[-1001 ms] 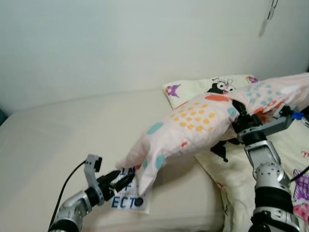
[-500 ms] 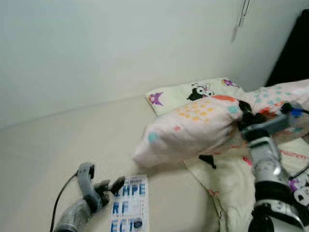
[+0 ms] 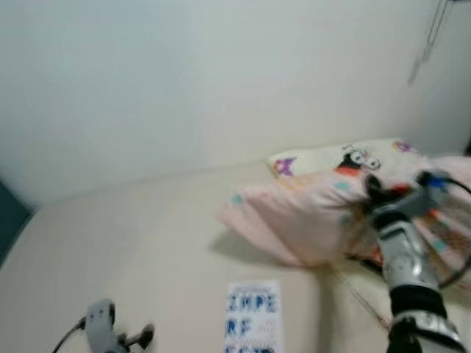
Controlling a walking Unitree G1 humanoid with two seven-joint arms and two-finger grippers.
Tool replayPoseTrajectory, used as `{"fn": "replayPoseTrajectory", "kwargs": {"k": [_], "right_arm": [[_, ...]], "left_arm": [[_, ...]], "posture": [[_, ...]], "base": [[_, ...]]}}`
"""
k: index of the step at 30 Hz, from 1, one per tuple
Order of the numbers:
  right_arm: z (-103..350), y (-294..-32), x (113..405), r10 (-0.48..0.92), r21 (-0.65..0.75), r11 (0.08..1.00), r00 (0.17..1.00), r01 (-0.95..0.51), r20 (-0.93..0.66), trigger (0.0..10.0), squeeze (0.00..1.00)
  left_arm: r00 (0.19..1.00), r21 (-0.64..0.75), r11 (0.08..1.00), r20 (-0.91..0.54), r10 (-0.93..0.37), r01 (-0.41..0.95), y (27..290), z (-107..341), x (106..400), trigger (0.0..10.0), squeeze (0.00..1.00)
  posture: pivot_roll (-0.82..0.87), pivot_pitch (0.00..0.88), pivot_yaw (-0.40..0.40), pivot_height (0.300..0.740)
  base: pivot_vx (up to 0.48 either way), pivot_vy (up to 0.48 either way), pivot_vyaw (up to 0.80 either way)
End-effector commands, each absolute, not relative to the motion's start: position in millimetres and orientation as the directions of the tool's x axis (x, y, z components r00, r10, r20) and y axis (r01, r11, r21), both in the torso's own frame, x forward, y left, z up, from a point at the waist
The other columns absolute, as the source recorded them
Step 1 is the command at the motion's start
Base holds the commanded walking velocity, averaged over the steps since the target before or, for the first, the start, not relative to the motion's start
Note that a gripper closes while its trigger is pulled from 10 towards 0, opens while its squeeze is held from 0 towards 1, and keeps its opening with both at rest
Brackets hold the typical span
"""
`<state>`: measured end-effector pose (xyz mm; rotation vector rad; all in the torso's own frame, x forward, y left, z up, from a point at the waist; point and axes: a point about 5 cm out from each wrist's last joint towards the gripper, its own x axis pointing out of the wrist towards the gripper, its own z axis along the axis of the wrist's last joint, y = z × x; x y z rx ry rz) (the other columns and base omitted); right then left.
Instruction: Clean up the room
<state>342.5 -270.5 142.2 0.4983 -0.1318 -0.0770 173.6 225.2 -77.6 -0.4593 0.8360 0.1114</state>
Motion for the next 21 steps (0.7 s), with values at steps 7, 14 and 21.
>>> {"fn": "replayPoseTrajectory", "kwargs": {"k": [7,14,21], "right_arm": [[155.7,-275.2,344.9,-0.128,0.484,0.875,0.973,0.019,0.193,10.0,0.0],[155.0,-276.4,346.2,-0.153,0.503,0.863,0.972,0.045,0.177,10.0,0.0],[154.5,-274.1,346.4,-0.15,0.513,0.858,0.97,0.032,0.191,10.0,0.0]], "left_arm": [[0.651,-0.311,0.907,-0.757,-0.055,-0.284,222.3,-80.8,169.9,10.0,0.0],[0.638,-0.293,0.923,-0.767,-0.071,-0.249,217.1,-82.3,169.3,10.0,0.0],[0.632,-0.281,0.931,-0.772,-0.075,-0.233,214.6,-82.6,170.1,10.0,0.0]], "posture": [[-0.14,0.0,0.079,0.724],[-0.14,0.0,0.083,0.724],[-0.14,0.0,0.085,0.724]], "base": [[-0.137,0.0,0.8],[0.0,0.0,0.11],[0.0,0.0,0.0]]}}
